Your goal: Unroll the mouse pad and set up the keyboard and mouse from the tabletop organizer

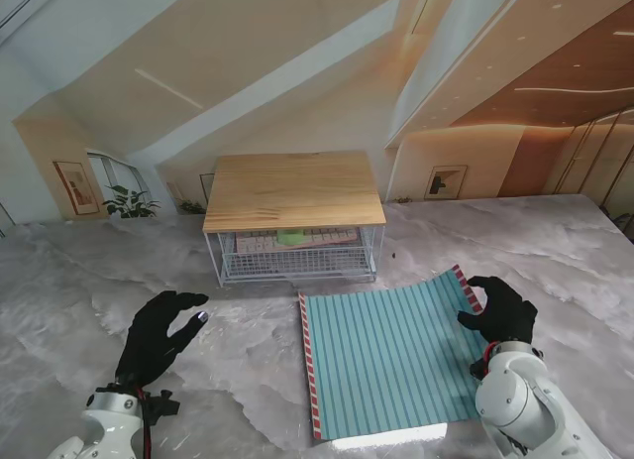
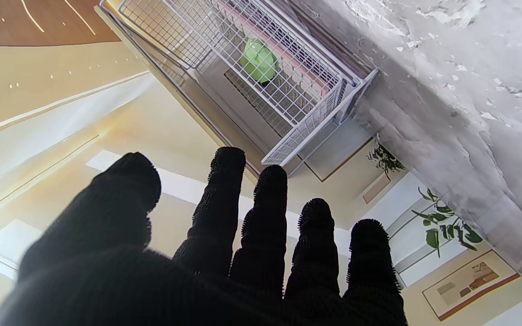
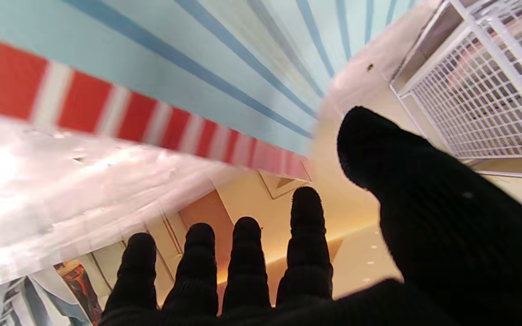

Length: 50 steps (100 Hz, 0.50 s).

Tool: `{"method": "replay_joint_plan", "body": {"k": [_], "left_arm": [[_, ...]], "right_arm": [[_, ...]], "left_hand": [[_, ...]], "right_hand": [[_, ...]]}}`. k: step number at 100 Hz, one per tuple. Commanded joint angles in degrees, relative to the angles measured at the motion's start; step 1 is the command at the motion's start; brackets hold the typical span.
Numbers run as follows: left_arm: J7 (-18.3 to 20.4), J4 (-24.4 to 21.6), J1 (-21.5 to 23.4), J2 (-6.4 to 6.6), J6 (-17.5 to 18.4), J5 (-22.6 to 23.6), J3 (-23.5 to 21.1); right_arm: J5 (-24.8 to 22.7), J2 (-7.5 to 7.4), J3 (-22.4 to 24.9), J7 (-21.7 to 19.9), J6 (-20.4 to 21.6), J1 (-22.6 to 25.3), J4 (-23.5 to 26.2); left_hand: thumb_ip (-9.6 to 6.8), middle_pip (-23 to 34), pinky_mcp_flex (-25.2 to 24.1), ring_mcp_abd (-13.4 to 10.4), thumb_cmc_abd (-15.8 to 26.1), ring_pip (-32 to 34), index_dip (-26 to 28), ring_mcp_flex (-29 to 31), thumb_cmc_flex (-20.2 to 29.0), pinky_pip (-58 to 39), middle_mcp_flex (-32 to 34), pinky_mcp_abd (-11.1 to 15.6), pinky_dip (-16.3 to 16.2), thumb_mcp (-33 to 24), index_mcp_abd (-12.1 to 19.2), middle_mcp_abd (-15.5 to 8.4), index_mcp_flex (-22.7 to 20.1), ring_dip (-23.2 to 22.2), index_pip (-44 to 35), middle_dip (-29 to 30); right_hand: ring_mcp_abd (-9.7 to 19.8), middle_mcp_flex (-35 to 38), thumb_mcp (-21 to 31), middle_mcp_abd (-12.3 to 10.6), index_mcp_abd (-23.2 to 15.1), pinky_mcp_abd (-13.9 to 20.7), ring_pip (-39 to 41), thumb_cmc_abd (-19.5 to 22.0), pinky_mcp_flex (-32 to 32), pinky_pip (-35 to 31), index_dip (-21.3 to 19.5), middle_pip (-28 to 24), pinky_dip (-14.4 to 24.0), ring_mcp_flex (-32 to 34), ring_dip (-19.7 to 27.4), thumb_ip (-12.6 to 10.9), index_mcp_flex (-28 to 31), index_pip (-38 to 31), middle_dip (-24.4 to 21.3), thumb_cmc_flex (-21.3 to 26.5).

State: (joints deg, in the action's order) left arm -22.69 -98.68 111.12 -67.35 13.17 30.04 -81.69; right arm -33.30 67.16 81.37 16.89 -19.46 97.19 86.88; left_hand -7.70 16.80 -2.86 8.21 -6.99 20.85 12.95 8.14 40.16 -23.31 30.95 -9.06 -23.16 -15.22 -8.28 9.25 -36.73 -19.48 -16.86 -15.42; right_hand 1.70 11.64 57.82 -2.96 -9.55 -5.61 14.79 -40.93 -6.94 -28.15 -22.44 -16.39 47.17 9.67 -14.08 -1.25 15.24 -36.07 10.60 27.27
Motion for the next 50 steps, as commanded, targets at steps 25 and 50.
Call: {"method": "replay_joint_plan", "body": {"k": [25, 50], "left_arm": [[0.55, -0.08, 0.83, -0.35, 1.22, -0.12, -0.39], [0.4, -0.08, 1.2, -0.4, 1.65, -0.22, -0.56]], "right_arm": [[-2.6, -0.4, -0.45, -0.07, 6.44, 1.95, 4.71], [-6.0, -1.78, -4.03, -2.63, 16.36, 1.51, 6.79]], "left_hand": [[-1.14, -0.43, -0.41, -1.31, 0.28, -0.65, -0.45, -1.88, 0.22, 1.1, -0.83, 1.17, -0.13, 1.09, 0.15, -0.53, 0.13, -0.19, 0.97, 0.64], [-1.15, -0.49, -0.39, -1.42, 0.28, -0.69, -0.46, -1.85, 0.2, 1.17, -0.79, 1.2, -0.21, 1.11, 0.2, -0.45, 0.08, -0.17, 1.08, 0.65]], "right_hand": [[3.58, -0.64, -1.47, -2.28, -1.3, 3.57, -4.52, -1.38, 0.83, 7.24, 2.38, 0.2, -1.36, -2.32, 0.54, 1.16, -2.55, 0.56, -0.09, -1.83], [5.35, -0.42, -2.07, -3.64, -0.23, 6.22, 3.77, -1.72, 2.26, -4.05, 5.15, -5.68, -3.59, -1.19, 0.12, 1.87, -3.7, 0.14, 2.16, -2.3]]}}
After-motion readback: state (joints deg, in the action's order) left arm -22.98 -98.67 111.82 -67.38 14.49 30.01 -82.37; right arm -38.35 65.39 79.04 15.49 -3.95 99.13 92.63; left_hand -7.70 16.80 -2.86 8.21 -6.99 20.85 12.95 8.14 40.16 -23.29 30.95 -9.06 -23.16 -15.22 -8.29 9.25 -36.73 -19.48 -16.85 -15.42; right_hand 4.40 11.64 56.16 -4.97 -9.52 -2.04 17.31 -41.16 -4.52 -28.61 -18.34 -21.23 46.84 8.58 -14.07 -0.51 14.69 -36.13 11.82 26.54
